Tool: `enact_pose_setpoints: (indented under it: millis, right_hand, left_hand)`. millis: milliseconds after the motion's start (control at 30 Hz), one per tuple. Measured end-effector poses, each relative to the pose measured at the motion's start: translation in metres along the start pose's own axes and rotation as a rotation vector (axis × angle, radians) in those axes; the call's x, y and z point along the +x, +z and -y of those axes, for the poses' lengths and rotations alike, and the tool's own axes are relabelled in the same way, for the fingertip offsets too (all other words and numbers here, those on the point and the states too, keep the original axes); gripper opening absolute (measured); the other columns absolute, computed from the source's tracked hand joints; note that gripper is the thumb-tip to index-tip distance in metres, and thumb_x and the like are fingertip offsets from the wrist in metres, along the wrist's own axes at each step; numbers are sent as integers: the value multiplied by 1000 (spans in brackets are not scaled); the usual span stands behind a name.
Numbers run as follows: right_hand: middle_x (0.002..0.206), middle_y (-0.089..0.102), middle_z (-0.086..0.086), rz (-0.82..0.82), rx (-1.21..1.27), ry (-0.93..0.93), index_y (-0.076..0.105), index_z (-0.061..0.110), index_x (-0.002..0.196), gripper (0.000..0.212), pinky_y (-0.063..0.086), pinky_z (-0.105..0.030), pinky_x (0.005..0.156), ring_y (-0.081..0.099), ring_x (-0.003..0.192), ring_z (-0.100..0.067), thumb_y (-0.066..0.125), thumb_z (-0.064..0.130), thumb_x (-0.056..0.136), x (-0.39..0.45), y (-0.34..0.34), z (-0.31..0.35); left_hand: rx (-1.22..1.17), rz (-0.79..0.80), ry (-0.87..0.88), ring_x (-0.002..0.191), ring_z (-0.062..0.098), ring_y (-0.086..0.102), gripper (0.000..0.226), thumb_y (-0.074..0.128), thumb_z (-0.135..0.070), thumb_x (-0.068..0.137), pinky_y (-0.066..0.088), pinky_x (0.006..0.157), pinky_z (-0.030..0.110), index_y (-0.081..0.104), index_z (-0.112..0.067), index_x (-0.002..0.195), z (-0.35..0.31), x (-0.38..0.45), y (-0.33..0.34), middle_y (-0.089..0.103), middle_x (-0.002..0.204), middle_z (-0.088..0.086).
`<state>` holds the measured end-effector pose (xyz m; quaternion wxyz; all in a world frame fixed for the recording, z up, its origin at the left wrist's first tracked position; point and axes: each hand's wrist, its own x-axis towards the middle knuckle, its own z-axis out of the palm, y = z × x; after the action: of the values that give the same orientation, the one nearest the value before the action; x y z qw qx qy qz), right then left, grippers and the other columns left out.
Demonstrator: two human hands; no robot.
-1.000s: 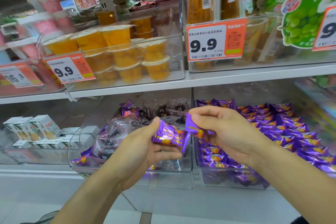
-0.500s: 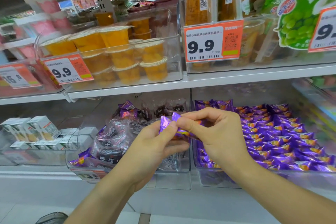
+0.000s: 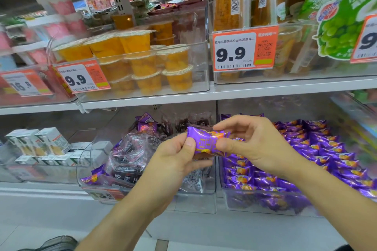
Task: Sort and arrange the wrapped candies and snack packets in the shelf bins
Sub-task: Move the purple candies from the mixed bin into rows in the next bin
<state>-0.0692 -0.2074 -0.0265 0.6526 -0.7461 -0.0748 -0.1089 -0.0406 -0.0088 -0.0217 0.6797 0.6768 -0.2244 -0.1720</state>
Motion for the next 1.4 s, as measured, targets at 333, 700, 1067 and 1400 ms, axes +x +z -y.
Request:
enact_pose_setpoints:
  millis: [333,700,1067,1400]
  right_hand:
    - [104,74,2,107,-97,7,71,20,110,47,58,-38,89,71,99,-17,90,21,67,-16,-3,1]
    - [101,75,6,-68,-481,122,70,27,107,48,57,-23,79,71,79,-5,91,27,64,-16,-91,-17]
    - [104,69,7,108,-763,239,66,25,94,44,51,-20,83,62,95,3,95,23,62,4,-96,-69]
    - [103,59,12,23,-920,264,72,28,112,55,45,-21,86,59,95,-5,93,38,63,-3,-95,-78]
  left_hand:
    - [272,-92,132,91,18,73,34,39,-9,105,57,85,31,73,-11,107,8,3,19,77,97,3]
    - [748,-200,137,95,3,62,50,70,-44,84,52,87,26,58,-28,130,48,18,19,64,109,-15]
    - [635,-200,102,65,5,66,43,73,-39,81,46,63,11,66,-33,123,77,8,23,67,78,-10]
    - [648,-219,158,65,4,66,41,71,-44,81,50,66,19,67,-34,121,85,9,20,66,75,-12]
